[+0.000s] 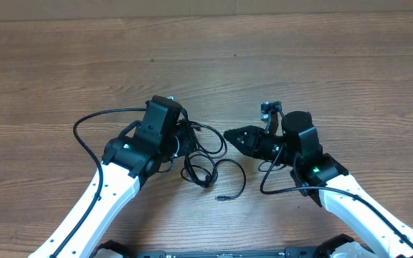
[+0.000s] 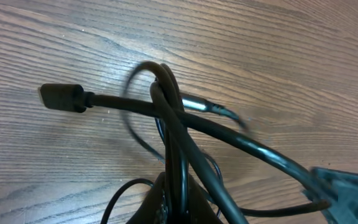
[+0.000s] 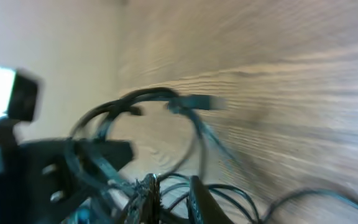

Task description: Untangle cables

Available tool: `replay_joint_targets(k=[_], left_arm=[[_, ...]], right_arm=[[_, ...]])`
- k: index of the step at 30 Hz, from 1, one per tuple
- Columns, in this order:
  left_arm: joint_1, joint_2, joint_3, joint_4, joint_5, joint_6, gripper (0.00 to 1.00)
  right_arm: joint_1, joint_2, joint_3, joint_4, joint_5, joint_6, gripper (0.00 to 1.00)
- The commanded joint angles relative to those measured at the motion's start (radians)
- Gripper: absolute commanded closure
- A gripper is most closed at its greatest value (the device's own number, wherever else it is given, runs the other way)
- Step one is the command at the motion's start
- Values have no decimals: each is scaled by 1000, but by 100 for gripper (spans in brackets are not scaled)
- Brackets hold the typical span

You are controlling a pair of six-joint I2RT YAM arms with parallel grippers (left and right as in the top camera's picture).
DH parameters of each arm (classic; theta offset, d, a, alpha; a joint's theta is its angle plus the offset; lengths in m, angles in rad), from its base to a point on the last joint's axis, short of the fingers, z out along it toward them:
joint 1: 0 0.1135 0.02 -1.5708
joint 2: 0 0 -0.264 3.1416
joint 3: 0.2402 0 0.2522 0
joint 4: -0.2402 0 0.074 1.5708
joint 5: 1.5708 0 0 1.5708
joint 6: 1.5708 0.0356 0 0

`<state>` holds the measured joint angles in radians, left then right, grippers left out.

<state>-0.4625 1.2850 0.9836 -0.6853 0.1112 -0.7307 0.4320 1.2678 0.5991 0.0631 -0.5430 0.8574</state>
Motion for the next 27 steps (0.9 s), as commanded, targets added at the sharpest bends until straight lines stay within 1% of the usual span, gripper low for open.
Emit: replay_joint_targets(k=[1,4,7,9,11,12,13,14,15,17,19,22,24,27], left_arm=[[6,-2,13,5,-6,14,96],[6,-2,13,5,-7,14,96],[6,-2,13,5,-7,21,96],[6,-2,13,5,-14,43,96],[6,-2,13,2,-37,62,96],[6,-2,13,1,-45,62,96],[6,-2,13,2,-43,61,96],[6,-2,13,5,-40,61,96],[5,-2,13,14,-25,53,96],[4,-2,13,39,40,54,96],[4,-2,13,56,98,35,96],[3,-2,13,70,101,-53,96],[3,-2,13,70,114,-80,96],[2,-2,13,71,143,-90,96]], right_arm=[[-2,-9,9,-35,106,86,87],[-2,-9,9,-19,95,76,86],[-2,-9,9,70,-21,-60,86],[0,-9,9,193,-157,-170,80],[1,-9,9,276,-237,-210,75],[1,-9,9,297,-265,-227,69],[1,-9,9,291,-292,-265,47],[1,-9,9,270,-293,-265,28],[1,-9,9,245,-294,-266,19],[1,-9,9,195,-307,-343,17],[1,-9,9,171,-309,-370,16],[1,-9,9,158,-319,-390,17],[1,-9,9,157,-324,-421,19],[1,-9,9,152,-323,-445,20]])
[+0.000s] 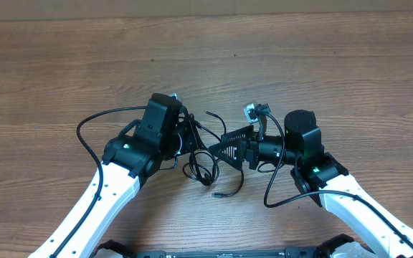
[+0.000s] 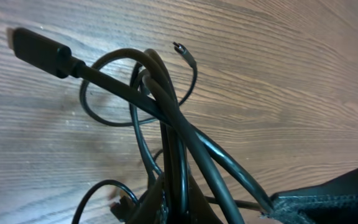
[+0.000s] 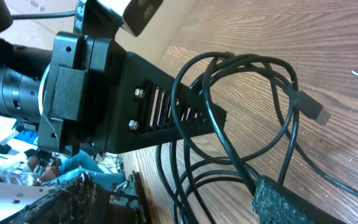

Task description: Untangle cables

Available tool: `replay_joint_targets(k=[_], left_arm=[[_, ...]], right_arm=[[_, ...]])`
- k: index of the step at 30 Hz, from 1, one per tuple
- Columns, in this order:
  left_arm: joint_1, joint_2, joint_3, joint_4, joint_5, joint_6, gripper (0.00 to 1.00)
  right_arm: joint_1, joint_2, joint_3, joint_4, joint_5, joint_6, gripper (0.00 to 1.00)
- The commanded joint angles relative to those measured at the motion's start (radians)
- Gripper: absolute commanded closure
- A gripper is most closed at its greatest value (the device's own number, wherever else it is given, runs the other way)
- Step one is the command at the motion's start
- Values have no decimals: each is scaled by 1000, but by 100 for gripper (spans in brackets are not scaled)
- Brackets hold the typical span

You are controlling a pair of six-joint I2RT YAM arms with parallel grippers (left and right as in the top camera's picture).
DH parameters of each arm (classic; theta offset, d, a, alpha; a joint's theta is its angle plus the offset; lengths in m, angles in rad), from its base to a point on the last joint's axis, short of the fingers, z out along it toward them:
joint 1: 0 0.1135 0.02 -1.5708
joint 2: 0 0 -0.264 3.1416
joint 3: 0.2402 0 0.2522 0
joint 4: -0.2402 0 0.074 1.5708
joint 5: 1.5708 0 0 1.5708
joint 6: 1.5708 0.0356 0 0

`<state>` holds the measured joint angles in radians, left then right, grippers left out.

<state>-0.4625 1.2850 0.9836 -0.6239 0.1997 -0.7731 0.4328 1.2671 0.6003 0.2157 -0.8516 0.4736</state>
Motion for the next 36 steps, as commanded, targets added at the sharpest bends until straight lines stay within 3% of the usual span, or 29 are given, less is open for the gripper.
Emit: replay_joint_targets(k=[1,5,9,15,23,29,33,36], left_arm=[[2,-2,13,9,57,-47,96],[2,-2,13,8,70,-48,96],[-9,-2,13,30,159,-61,96],[-25,-2,13,29,209,-61,96],[-36,-2,13,31,241,-101,96],[-37,-2,13,31,246,-134,96],[-43,-2,13,34,246,-148,96],[-62,-2,13,35,246,-148,96]], right_arm=[[0,-8,8,-3,-15,-72,22],[1,-8,8,-25,-18,-126,27],[22,-8,8,-43,12,-200,23],[24,-8,8,-43,144,-203,21],[24,-8,8,-47,163,-274,36],[24,-8,8,-47,163,-274,38],[24,-8,8,-55,206,-273,51],[24,-8,8,-86,291,-262,51]])
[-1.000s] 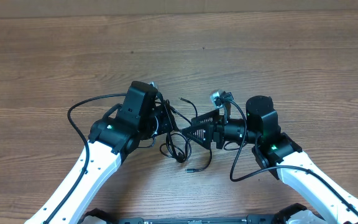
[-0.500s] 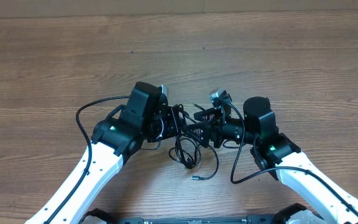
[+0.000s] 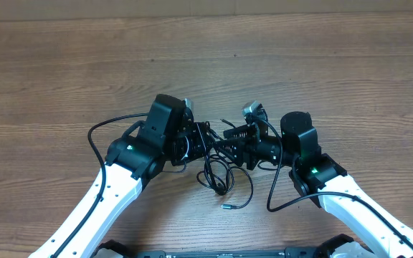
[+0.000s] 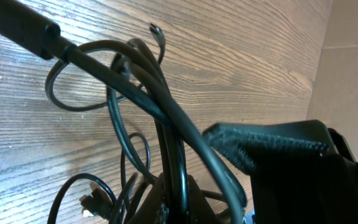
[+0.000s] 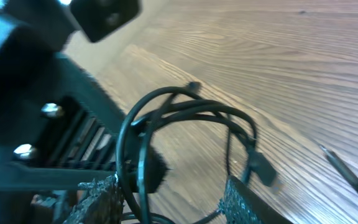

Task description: Untangle cables

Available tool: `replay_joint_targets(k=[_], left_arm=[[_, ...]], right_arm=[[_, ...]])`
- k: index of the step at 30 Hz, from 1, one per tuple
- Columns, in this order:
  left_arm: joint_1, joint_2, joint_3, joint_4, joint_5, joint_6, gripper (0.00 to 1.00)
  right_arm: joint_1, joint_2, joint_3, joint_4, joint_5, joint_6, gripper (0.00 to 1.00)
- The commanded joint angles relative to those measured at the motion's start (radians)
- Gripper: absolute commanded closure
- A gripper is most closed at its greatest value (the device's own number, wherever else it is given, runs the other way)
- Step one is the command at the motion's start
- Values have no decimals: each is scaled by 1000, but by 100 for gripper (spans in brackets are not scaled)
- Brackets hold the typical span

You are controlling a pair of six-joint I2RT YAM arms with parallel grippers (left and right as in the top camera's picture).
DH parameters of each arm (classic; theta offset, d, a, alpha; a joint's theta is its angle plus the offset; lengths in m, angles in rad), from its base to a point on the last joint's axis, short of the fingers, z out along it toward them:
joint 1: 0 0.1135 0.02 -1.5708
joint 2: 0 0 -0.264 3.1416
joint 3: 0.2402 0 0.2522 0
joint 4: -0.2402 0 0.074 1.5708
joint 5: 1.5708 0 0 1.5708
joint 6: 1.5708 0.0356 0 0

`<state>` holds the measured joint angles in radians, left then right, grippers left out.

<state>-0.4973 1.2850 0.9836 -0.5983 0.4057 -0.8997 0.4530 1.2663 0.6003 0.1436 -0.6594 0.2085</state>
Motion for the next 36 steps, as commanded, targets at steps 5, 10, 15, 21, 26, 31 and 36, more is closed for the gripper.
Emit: replay_joint_targets(k=[5,10,15,21,26,31,36], left_arm=[[-57,-2,13,24,37,-21,96],[-63,-2,13,27,16,-21,96],[-63,-2,13,11,-89,-20,96],[-51,-2,13,-47,-190,-24,96],[-27,-2,13,-122,-243,-25,96],[15,-2,13,-232,-350,-82,96],[34,-2,13,-311,-468,-156,96]], right_arm=[[4,-7,8,-37,147,3,50],[4,-7,8,-37,143,3,90],[4,-7,8,-38,143,54,94],[4,-8,8,-8,60,103,96],[2,-9,8,35,29,118,96],[-13,-38,8,49,28,159,96],[-17,-89,8,49,29,159,96]])
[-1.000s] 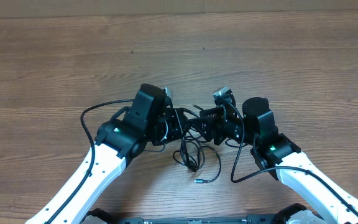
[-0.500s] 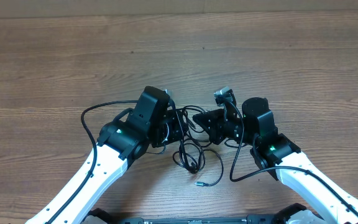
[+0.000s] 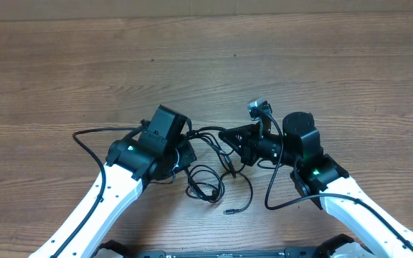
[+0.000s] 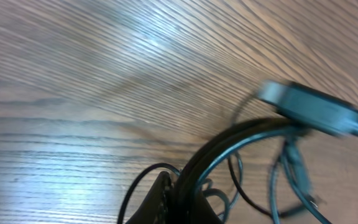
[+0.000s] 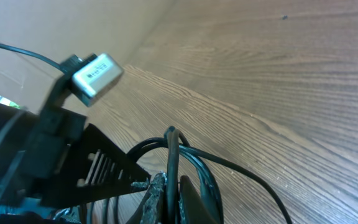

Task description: Untangle cables

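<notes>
A tangle of black cables [image 3: 205, 180] lies on the wooden table [image 3: 321, 64] between my two arms. My left gripper [image 4: 180, 194] is shut on a thick black cable [image 4: 229, 140] that arches up and to the right; this view is blurred. My right gripper [image 5: 171, 194] is shut on a thinner black cable [image 5: 170, 155] that stands upright between its fingers, with other loops [image 5: 204, 180] beside it. In the overhead view the left gripper [image 3: 181, 152] and the right gripper [image 3: 229, 137] face each other, a short cable span [image 3: 206, 131] between them. A loose plug end [image 3: 229, 212] lies near the front.
The left arm's own black lead [image 3: 84, 140] loops out to the left, and the right arm's lead [image 3: 269, 192] hangs by its wrist. A small grey camera module [image 5: 97, 73] sits on the left arm's wrist, close to the right gripper.
My right gripper, then open around the cable loops, is now shut on one cable. The left gripper has moved left and toward me, so the two grippers stand further apart.
First my left gripper held the thick cable bundle while the right gripper stood apart to the right. Then the right gripper was open close beside the left. Then its open fingers were around the loops. Now it is shut on one cable.
</notes>
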Available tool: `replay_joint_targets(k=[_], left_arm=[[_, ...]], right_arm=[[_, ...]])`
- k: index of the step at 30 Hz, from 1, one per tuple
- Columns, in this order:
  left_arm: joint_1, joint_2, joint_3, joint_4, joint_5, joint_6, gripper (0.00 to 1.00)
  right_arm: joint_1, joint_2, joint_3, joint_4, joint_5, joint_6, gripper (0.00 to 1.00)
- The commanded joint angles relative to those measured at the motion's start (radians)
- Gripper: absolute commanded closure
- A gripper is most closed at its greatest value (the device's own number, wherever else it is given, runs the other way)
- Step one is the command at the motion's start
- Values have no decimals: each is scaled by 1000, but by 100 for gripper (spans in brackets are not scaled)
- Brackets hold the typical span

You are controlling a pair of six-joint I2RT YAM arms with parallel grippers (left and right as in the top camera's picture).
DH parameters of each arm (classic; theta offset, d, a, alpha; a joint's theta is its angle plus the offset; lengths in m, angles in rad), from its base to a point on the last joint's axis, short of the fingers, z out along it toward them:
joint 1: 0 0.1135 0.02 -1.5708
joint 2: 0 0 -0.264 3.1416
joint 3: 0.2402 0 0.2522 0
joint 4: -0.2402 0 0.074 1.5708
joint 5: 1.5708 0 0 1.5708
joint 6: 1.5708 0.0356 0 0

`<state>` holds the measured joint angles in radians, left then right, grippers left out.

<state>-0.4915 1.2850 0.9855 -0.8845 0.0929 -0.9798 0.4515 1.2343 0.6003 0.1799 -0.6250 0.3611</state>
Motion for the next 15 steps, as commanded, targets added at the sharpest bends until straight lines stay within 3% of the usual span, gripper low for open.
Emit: replay_joint_targets(k=[1,15], left_arm=[[27,-2,11,-29,-163,-76,96],[27,-2,11,-84,-231,-76,96]], right_arm=[[-15,-60,8,13,-5,6,96],[-15,-155,8,27,-6,63,96]])
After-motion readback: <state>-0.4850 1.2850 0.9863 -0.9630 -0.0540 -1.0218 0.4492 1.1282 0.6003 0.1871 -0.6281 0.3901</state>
